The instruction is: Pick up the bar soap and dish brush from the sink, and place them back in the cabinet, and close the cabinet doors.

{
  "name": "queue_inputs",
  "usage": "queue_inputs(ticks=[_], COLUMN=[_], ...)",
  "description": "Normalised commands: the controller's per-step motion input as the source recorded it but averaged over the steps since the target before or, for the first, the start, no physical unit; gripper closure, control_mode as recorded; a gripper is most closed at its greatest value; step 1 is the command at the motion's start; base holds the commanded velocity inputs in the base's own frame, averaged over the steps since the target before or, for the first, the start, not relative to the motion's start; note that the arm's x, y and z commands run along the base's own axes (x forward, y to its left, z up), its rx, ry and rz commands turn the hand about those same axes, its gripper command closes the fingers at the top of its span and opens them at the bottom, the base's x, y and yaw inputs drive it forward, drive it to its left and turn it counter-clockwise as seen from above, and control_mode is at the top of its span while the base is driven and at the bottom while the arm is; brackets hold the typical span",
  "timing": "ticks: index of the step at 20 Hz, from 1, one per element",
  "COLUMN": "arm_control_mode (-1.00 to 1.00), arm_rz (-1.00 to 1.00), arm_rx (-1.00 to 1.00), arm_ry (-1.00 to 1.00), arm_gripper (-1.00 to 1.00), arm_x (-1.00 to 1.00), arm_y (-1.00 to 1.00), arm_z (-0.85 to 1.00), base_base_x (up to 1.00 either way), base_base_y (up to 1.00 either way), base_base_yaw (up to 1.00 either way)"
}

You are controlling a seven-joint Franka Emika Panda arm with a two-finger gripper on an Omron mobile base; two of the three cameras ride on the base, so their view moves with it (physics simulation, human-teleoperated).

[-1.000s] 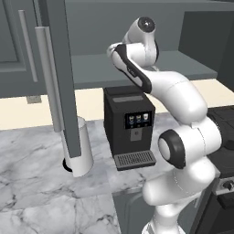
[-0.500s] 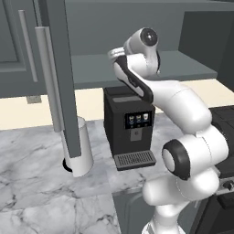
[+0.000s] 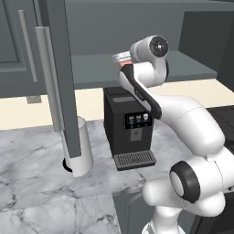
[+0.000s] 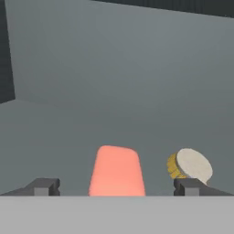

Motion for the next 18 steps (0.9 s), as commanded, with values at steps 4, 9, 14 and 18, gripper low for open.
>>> queue_inputs(ticks=[4,9,14,18], arm_control_mode=[-1.00,-1.00,-1.00,-1.00], arm_rz=[0.00,0.00,0.00,0.00], arm_rx=[0.00,0.00,0.00,0.00], arm_ry=[-0.02,-0.02,-0.02,-0.01], arm_gripper=[-1.00,-1.00,-1.00,-1.00], arm_x=[-0.55,-0.58,-0.71,-0.57], arm_y=[-0.09,-0.02,-0.16,-0.13], arm_z=[0.11,0.01,0.00,0.00], base_base_x=[0.00,0.00,0.00,0.00], base_base_y=[0.00,0.00,0.00,0.00], base_base_yaw=[0.00,0.00,0.00,0.00])
